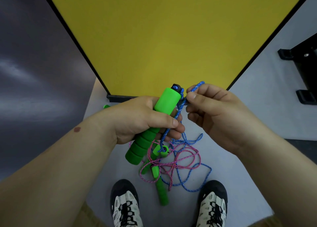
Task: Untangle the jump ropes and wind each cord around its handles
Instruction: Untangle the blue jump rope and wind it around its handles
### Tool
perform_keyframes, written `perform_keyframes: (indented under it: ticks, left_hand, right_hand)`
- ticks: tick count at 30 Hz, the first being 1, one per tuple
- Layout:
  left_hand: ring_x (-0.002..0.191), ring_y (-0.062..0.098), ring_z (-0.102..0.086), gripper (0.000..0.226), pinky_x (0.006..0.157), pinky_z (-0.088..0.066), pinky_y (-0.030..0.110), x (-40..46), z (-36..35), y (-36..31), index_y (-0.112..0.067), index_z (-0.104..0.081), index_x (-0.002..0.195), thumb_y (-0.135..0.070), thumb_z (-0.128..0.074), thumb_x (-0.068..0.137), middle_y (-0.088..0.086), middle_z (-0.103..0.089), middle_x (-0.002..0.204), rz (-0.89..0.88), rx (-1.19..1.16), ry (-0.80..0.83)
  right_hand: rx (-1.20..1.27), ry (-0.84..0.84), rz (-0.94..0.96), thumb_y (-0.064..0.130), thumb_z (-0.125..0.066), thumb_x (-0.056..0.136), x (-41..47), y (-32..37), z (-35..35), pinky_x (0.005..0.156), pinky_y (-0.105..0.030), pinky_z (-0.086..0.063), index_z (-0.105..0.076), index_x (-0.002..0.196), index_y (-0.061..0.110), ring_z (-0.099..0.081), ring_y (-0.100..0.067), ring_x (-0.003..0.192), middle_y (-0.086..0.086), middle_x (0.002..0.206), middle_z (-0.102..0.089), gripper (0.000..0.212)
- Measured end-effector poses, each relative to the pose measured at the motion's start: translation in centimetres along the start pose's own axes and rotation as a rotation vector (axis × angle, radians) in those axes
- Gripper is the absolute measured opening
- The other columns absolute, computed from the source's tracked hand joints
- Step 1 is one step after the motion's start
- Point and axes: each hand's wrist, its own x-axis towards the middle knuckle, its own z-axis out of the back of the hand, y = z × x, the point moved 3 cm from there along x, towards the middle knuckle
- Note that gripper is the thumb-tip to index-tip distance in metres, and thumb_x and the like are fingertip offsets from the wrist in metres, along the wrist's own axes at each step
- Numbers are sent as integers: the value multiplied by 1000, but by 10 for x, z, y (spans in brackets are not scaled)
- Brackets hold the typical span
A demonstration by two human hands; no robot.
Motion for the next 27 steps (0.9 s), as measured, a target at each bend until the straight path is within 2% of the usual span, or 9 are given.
perform_keyframes:
  ticks: [3,5,8,11,16,21,24,27]
  left_hand:
    - [79,22,-73,12,76,-60,33,0,-1,0,-3,-62,101,2,-63,91,13,-76,90,-5,-8,4]
    - [79,21,-73,11,77,-60,34,0,-1,0,-3,-63,100,2,-63,91,13,-76,90,-7,-2,6]
    - [79,21,-73,12,77,-60,33,0,-1,0,-1,-62,103,2,-63,91,14,-76,91,-13,3,8]
    - [79,21,-73,11,79,-60,34,0,-1,0,-2,-62,100,3,-63,90,14,-76,90,-16,1,4]
    - [81,24,-73,15,82,-60,36,2,0,2,0,-61,104,4,-63,90,14,-75,90,-2,-2,12]
    - [80,23,-73,11,84,-59,39,1,0,2,-4,-62,99,4,-63,90,13,-76,89,-1,-1,10]
    - [79,23,-73,11,79,-60,35,1,-1,4,-3,-62,99,4,-62,91,14,-75,89,3,-8,23]
    - [79,24,-73,10,79,-60,36,1,-1,4,-4,-62,97,4,-62,91,15,-75,90,-2,-1,28]
  right_hand:
    - [59,-65,54,17,-71,78,2,4,4,62,-23,-51,-67,87,15,-60,-13,66,-1,77,-63,11]
    - [94,-133,92,13,-69,86,3,7,9,64,-23,-51,-67,86,16,-60,-13,65,0,78,-62,4]
    - [127,-208,112,12,-65,93,4,9,14,67,-25,-51,-66,86,17,-60,-13,66,0,81,-63,8]
    - [125,-176,64,16,-67,91,3,7,11,66,-25,-52,-67,90,15,-60,-13,66,-1,85,-66,1]
    - [26,-16,-20,22,-72,77,-1,-2,-2,63,-23,-50,-67,88,14,-58,-11,64,2,72,-62,14]
    - [51,-115,68,17,-71,82,1,4,5,64,-23,-51,-70,84,17,-60,-12,65,1,80,-67,2]
    - [100,-204,119,13,-67,92,2,10,12,67,-25,-51,-69,84,17,-60,-12,65,1,82,-68,8]
    - [127,-247,121,17,-68,92,2,13,16,68,-25,-52,-66,85,17,-60,-13,68,2,84,-68,8]
